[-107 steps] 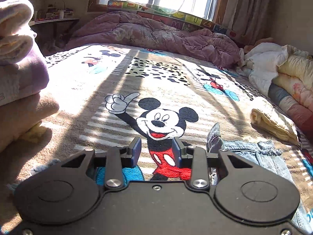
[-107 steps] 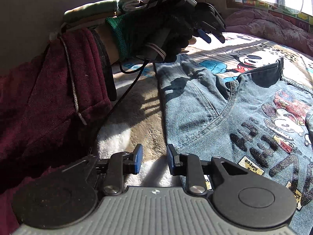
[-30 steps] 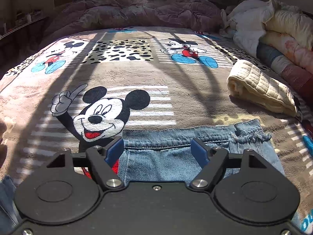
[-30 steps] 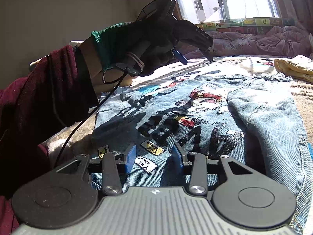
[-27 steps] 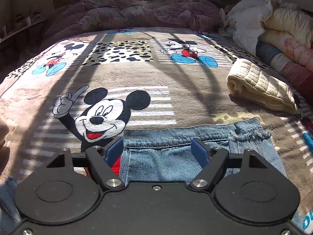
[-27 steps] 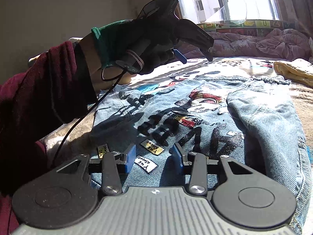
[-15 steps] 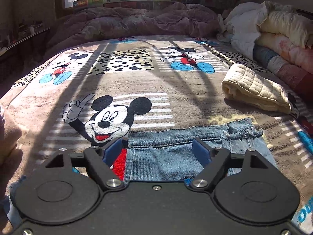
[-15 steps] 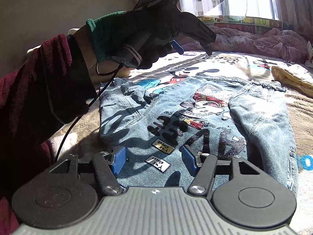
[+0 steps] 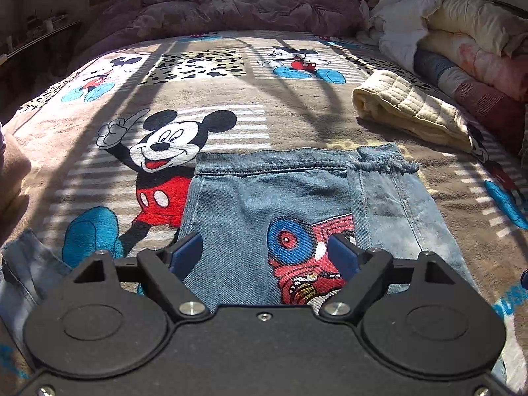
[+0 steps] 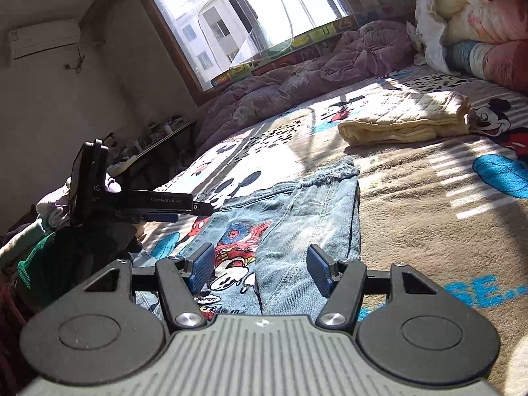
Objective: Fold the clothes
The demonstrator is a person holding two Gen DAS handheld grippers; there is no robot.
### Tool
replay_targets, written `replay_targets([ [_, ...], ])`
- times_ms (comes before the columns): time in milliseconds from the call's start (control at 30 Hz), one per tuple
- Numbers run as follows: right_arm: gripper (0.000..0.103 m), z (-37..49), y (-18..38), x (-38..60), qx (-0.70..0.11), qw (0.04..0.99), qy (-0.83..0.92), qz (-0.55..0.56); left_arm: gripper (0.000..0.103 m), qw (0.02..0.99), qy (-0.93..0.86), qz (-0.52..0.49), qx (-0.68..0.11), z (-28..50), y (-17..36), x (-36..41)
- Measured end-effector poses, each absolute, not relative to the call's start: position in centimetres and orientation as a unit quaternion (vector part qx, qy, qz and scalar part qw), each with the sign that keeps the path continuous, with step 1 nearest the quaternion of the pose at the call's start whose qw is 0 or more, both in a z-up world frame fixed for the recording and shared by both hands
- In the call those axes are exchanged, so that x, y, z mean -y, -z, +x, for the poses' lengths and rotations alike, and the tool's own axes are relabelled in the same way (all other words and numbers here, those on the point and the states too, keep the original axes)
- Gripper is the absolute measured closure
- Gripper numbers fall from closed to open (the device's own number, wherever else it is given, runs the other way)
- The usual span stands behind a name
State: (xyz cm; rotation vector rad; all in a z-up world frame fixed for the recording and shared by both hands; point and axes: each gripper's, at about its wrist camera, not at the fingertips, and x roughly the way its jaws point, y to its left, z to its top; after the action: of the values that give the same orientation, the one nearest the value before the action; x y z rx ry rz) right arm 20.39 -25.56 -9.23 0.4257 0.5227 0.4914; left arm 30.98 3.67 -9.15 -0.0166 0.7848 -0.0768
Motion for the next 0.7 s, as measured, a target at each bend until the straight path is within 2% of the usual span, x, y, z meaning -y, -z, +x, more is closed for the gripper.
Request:
replay_targets([
  [233,0.040,27.7,12.4,27.8,-0.297,0.897,-0.196,0.261,0.019,0.910,0.054,-0.070,-0.405,27.4,12.5,-2.9],
  [433,0.045,33.6,13.3,27.0,-0.322,0.889,-0.201,0.254,0.019,0.913,0.057,-0.056,-0.399,28.1,13.7,-2.4],
  [567,0.046,37.4,13.9,26.5,-0.337,0.888,-0.197,0.242,0.011,0.914,0.062,-0.043,-0.399,28.6,14.2,-2.1],
  [700,0.050,40.3,14.6,26.5,-0.346,0.891,-0.185,0.230,0.010,0.914,0.069,-0.036,-0.399,28.6,14.3,-2.1],
])
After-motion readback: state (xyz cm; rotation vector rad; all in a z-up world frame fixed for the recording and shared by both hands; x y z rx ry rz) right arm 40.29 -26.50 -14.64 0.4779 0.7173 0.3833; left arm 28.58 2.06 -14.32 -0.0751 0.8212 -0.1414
